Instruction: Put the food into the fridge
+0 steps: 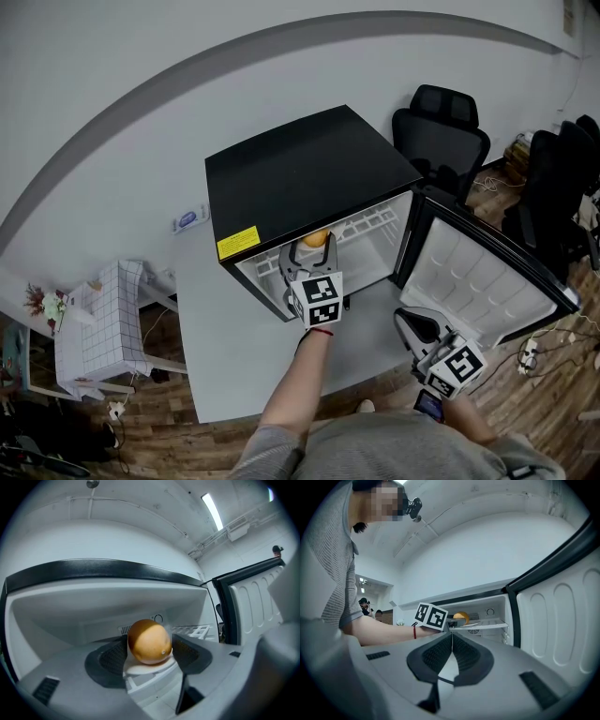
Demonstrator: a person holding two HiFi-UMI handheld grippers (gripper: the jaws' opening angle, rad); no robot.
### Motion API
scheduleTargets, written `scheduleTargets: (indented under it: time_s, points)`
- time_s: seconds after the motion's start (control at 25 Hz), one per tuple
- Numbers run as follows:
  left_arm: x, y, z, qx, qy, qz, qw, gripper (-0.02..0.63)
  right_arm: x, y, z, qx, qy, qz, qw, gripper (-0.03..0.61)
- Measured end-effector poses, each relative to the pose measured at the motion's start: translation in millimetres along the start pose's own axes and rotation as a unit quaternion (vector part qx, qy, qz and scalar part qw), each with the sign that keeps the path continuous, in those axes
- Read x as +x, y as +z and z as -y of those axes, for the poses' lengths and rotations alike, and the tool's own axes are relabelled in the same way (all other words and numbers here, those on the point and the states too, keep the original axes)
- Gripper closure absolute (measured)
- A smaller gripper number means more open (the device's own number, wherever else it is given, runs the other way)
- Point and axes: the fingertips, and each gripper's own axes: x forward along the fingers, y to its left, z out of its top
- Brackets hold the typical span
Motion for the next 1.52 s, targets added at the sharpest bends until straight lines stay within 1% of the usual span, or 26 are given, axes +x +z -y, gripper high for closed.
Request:
scheduleTargets:
  time_s: [0.16,0.44,0.68,0.8,0.96,1.28,1.4,1.52]
  points:
    - [-6.6,-2.7,-2.2,-0.002,0.003,-0.001,1.0000,0.322,-0.4,-2.1,-1.0,0.001,0.001,-0.002,1.000,0.568]
    - [-21.3,5.5,-4.6,-0.006,0.000,0.014,0.9999,0.307,0.9,0.1,-2.8,0.001,0.002,0.001,1.000,0.568]
    - [-43.5,10.0,-7.9,-0.010,0.005,0.020,0.9997,0.305,-0.5,0.2,-8.6,0.001,0.005,0.005,1.000,0.568]
    - [-58.2,10.7,-9.3,-0.021,0.002,0.024,0.9995,0.305,-0.1,0.1,-12.6,0.001,0.008,0.006,1.000,0.568]
    - [-81.8,13.3,-3.0,-0.028,-0.016,0.031,0.9990,0.305,1.1,0.1,-18.3,0.001,0.013,0.007,1.000,0.568]
    - [-117.5,13.7,12.1,-0.039,-0.056,0.031,0.9972,0.312,0.2,6.8,-32.4,-0.006,0.020,0.015,1.000,0.568]
    - [-126.6,13.4,13.4,-0.046,-0.063,0.033,0.9965,0.342,-1.1,7.6,-36.7,-0.009,0.021,0.016,1.000,0.568]
    - [-136.2,7.2,15.4,-0.066,-0.070,0.027,0.9950,0.364,-3.2,6.9,-40.7,-0.009,0.020,0.015,1.000,0.568]
